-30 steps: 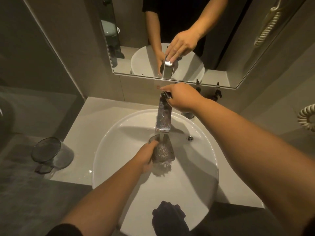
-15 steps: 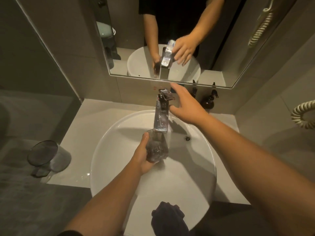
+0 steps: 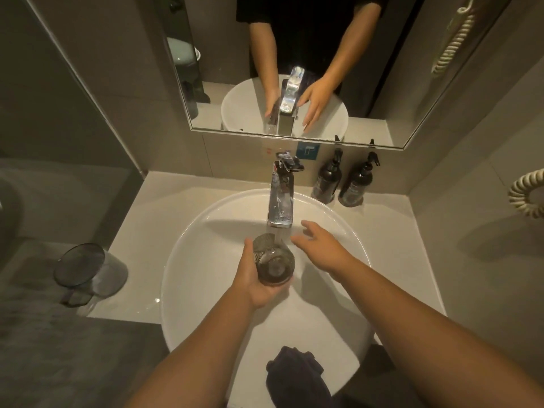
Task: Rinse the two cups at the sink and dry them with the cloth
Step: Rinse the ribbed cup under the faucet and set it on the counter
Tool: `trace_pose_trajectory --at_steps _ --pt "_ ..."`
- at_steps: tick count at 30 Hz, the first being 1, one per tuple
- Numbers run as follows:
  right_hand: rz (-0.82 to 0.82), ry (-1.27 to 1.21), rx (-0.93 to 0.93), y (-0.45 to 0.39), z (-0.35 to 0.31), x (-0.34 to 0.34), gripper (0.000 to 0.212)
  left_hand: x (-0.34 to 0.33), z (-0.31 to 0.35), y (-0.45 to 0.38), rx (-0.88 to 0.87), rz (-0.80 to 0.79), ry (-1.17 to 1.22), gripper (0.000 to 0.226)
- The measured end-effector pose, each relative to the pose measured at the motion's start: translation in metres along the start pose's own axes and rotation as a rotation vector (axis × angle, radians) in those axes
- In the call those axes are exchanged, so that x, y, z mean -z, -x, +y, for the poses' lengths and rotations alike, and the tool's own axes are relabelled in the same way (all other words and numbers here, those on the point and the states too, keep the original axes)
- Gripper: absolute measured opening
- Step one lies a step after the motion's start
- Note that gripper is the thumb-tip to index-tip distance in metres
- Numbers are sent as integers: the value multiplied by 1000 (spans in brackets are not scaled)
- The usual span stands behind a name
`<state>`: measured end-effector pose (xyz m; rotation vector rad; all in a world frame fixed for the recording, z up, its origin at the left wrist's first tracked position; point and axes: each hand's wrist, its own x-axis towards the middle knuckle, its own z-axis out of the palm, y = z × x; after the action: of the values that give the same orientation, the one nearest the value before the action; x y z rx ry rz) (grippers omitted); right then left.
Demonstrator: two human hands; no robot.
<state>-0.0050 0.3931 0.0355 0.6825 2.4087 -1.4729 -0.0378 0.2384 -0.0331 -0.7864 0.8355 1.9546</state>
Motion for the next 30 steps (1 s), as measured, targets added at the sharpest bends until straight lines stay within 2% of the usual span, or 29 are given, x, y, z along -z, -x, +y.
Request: trace_pose_trajectory --at_steps 3,5,8,12,15,18,20,22,25,27,30 --pt "-145 -149 -61 3 -3 -14 32 -5 -3 8 -24 -53 18 66" --pt "-176 -229 -84 4 -7 -20 34 -10 -1 12 -62 -60 -45 57" --pt "-117 -252 -39 1 -10 -23 27 -12 4 18 -103 9 -253 43" --pt "-46 -188 125 6 -8 -29 26 -11 14 24 -79 27 -298 53" --pt "28 -250 184 9 -4 -30 24 -7 18 26 -151 20 -266 64" --pt "1 -293 99 9 -2 -29 27 -4 18 27 -221 -26 -182 61" --pt "-43 -236 36 9 -1 -31 28 -7 15 27 -205 -28 -211 62" --pt "-38 -212 15 8 -2 -33 30 -11 11 23 -202 67 -364 67" --pt "-1 -151 53 9 -8 -30 27 -12 11 23 -300 236 -524 64" --pt "26 -106 82 7 -13 -27 24 -14 11 24 -274 168 -468 68" --pt "74 -81 64 1 -20 -23 34 -22 12 27 -171 16 -341 70"
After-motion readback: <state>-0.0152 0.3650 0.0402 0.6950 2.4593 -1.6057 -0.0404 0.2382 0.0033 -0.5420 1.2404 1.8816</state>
